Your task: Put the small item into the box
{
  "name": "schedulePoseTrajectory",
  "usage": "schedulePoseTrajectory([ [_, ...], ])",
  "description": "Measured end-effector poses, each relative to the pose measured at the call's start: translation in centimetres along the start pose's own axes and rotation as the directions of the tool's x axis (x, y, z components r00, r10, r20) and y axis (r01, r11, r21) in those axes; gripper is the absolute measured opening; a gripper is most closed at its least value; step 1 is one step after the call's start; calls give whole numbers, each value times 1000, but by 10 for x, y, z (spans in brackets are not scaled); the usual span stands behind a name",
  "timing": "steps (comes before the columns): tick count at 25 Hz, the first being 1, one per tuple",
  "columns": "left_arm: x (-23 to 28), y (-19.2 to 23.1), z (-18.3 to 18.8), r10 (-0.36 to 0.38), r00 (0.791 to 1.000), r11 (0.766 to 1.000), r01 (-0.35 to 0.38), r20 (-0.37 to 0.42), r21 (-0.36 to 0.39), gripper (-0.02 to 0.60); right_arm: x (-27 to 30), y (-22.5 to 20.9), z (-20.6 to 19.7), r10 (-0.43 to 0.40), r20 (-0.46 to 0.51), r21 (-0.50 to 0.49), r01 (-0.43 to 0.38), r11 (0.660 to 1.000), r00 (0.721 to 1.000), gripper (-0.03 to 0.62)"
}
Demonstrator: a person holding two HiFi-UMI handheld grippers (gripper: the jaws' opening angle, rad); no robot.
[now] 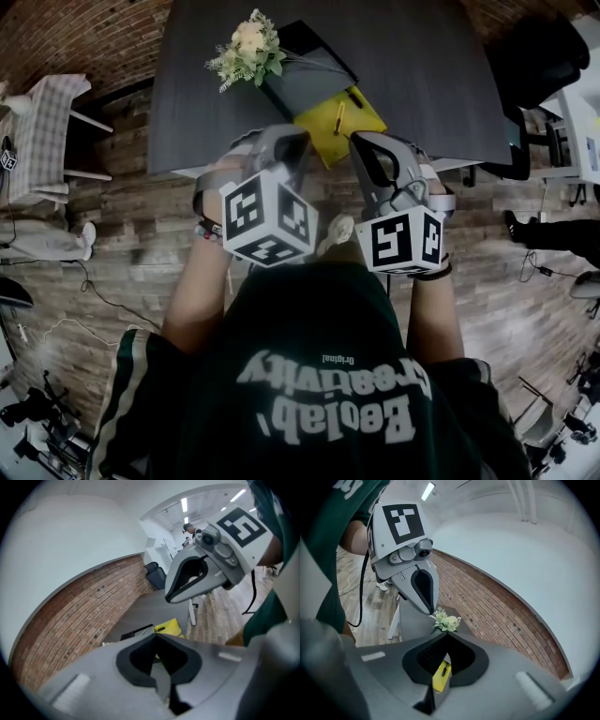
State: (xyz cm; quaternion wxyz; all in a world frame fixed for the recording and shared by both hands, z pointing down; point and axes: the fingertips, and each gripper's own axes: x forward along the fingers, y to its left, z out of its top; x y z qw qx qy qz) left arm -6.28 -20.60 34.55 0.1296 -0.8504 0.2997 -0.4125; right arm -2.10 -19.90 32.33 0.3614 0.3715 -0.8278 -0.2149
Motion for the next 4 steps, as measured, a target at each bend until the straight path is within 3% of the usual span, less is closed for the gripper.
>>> schedulePoseTrajectory([
  [4, 1, -3, -2, -3, 1000, 1000, 3, -1, 2, 0, 0, 4, -4, 8, -10, -10, -8, 1000, 1000, 6],
])
